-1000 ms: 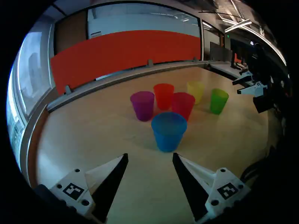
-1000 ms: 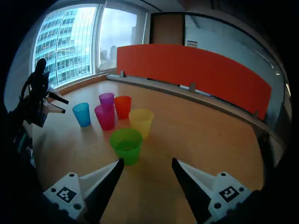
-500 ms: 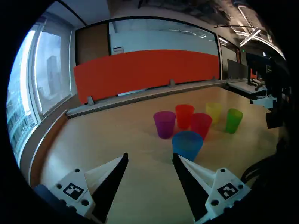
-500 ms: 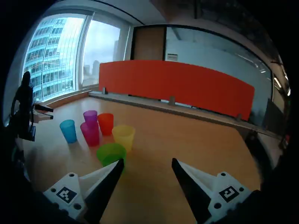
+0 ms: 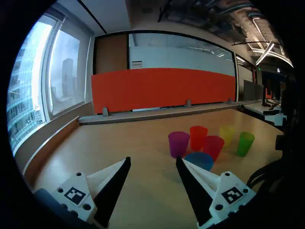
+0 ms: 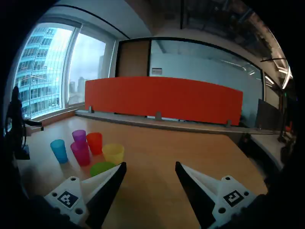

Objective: Pour water

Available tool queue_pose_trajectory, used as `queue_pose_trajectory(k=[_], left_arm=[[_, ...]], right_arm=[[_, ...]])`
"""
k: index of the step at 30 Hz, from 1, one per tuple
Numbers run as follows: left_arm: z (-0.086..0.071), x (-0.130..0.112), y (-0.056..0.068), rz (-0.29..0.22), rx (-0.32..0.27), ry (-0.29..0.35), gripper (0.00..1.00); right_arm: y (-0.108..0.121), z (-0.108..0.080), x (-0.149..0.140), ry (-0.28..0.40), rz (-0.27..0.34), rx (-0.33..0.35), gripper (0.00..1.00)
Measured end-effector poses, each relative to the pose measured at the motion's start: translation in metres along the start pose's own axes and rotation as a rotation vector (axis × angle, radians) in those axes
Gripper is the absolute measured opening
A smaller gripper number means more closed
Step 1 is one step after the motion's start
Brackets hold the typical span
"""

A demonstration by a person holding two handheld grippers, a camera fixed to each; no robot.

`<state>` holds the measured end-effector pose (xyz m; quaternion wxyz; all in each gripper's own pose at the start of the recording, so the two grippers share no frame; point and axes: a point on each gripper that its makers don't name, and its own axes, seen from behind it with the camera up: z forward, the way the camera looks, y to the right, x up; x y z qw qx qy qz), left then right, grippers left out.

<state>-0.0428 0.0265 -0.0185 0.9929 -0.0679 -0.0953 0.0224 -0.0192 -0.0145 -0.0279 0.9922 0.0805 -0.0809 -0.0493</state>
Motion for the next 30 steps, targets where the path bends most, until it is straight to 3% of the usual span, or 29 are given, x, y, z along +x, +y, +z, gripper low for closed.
queue_pose_trajectory(k=[9,15,30], left_arm=[[-0.005,0.024,-0.007,-0.049,0.057,0.090,0.88],[-0.008,0.036,-0.007,-0.074,0.086,0.142,0.88],[-0.013,0.058,-0.006,-0.069,0.130,0.236,0.88]], right_arm=[[0.010,0.001,0.023,0.108,0.053,-0.067,0.99],[0.015,-0.002,0.038,0.174,0.054,-0.117,0.99],[0.025,-0.012,0.066,0.263,0.025,-0.234,0.99]])
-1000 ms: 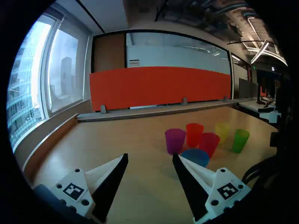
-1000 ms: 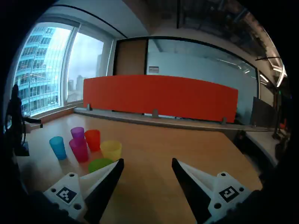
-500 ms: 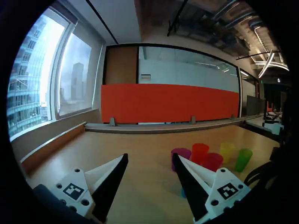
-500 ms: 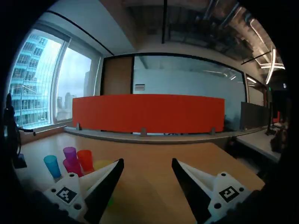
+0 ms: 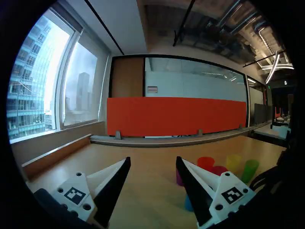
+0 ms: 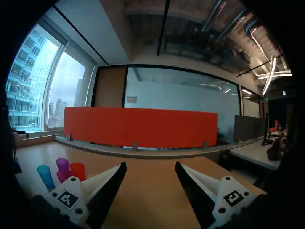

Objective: Pour water

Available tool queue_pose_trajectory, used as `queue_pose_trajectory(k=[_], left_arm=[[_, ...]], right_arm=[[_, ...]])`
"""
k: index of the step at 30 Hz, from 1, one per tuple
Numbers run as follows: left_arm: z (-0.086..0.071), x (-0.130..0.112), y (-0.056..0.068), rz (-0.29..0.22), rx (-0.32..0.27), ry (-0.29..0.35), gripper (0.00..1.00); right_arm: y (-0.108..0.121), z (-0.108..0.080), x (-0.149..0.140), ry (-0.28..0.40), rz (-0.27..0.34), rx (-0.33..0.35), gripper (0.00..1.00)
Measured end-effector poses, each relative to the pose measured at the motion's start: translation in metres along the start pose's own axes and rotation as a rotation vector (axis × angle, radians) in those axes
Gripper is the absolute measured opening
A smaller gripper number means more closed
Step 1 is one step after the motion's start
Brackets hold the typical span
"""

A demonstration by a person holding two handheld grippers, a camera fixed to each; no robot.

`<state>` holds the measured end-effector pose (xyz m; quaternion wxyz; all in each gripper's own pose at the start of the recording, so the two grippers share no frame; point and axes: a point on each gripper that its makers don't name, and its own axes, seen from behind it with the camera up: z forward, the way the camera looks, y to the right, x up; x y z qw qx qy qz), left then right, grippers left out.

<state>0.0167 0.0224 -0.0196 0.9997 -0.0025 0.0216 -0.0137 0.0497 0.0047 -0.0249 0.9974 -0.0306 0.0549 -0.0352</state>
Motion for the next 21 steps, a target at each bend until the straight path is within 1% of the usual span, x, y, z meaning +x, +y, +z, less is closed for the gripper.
queue_pose_trajectory(k=[6,9,15,21], left_arm=[[0.000,-0.002,-0.007,0.023,0.029,0.013,0.88],[0.000,-0.006,-0.010,0.028,0.042,0.017,0.88],[0.003,-0.019,-0.014,0.008,0.052,0.018,0.88],[0.005,-0.029,-0.016,0.008,0.052,0.028,0.88]], right_arm=[[-0.007,0.000,0.008,0.028,0.001,0.001,0.99],[-0.009,0.001,0.007,0.027,0.022,-0.001,0.99],[-0.010,0.003,0.002,0.011,0.068,0.009,0.99],[-0.006,0.004,0.003,0.017,0.095,-0.002,0.99]])
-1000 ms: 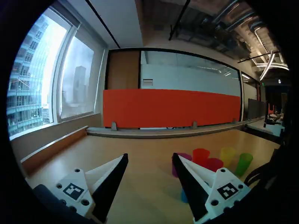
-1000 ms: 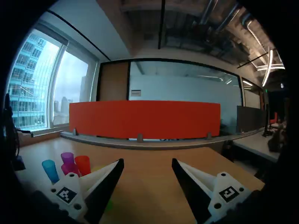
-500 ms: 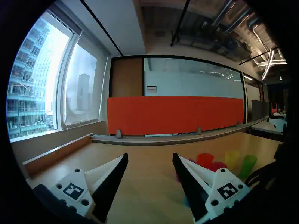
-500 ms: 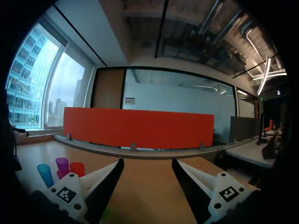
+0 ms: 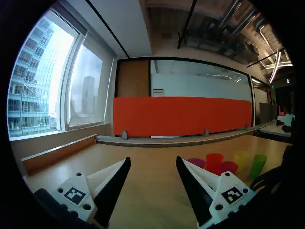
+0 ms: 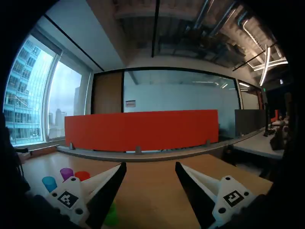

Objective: Pour water

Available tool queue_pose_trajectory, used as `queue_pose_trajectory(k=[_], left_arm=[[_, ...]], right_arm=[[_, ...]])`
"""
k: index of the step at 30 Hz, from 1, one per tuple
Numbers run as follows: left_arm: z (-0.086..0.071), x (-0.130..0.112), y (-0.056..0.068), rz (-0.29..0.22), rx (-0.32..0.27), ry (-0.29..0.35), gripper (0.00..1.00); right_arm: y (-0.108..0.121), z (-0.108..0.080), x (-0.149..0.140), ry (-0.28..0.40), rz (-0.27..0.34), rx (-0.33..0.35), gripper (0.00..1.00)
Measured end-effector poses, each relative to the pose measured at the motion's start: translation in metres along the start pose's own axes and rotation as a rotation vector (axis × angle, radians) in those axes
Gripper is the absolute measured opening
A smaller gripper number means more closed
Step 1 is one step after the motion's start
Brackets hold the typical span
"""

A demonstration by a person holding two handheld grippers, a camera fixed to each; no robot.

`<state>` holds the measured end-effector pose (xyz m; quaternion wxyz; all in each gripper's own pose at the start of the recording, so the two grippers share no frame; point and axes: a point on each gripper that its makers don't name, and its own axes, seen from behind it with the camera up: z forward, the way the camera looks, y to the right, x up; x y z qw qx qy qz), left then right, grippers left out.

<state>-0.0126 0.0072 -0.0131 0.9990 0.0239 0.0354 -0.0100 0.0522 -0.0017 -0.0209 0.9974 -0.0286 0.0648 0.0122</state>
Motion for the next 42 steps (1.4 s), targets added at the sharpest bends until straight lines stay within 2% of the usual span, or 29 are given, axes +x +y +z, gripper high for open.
queue_pose_trajectory(k=[6,12,18,42], left_arm=[[0.004,-0.014,0.003,0.015,-0.010,-0.014,0.88],[0.010,-0.024,0.004,0.027,-0.017,-0.009,0.88],[0.014,-0.030,0.001,0.016,-0.011,-0.009,0.88],[0.017,-0.039,0.000,0.000,-0.018,-0.023,0.88]], right_arm=[[-0.002,0.000,-0.002,0.001,0.015,-0.001,0.99],[-0.001,0.001,-0.006,-0.009,0.001,-0.006,0.99],[-0.002,0.001,-0.006,-0.009,0.004,-0.004,0.99],[0.000,-0.001,-0.003,-0.008,0.019,-0.006,0.99]])
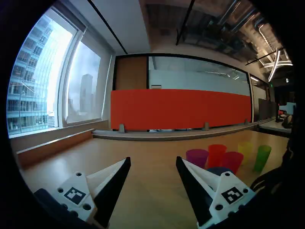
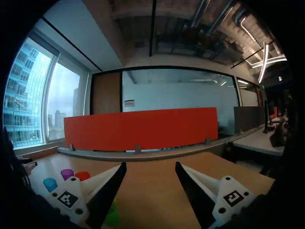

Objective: Pour water

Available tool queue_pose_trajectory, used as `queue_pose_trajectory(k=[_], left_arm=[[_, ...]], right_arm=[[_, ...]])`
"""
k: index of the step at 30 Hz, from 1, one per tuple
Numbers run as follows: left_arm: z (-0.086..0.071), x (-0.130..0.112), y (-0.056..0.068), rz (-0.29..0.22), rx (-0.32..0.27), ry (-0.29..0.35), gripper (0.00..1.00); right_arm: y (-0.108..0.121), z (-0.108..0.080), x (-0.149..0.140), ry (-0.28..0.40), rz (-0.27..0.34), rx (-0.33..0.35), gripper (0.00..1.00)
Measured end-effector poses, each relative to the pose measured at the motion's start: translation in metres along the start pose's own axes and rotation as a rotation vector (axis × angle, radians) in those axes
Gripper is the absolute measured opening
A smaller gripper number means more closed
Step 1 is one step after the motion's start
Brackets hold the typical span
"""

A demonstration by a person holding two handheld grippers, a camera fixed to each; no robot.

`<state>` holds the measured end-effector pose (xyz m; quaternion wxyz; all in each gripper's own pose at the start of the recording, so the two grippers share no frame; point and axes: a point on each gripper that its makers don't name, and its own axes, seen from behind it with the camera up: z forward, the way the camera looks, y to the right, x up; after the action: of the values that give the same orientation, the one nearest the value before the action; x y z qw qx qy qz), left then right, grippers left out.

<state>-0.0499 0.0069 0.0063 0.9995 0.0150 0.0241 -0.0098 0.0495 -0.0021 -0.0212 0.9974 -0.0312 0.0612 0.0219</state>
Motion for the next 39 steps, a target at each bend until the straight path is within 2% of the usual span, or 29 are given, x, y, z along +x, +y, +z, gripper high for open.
queue_pose_trajectory(k=[24,39], left_arm=[[0.000,0.000,0.001,0.004,-0.004,-0.001,0.88],[-0.001,0.000,0.000,0.005,-0.004,-0.001,0.88]], right_arm=[[0.010,-0.008,-0.002,0.013,-0.020,-0.006,0.99],[0.010,0.002,-0.011,0.040,-0.067,0.000,0.99]])
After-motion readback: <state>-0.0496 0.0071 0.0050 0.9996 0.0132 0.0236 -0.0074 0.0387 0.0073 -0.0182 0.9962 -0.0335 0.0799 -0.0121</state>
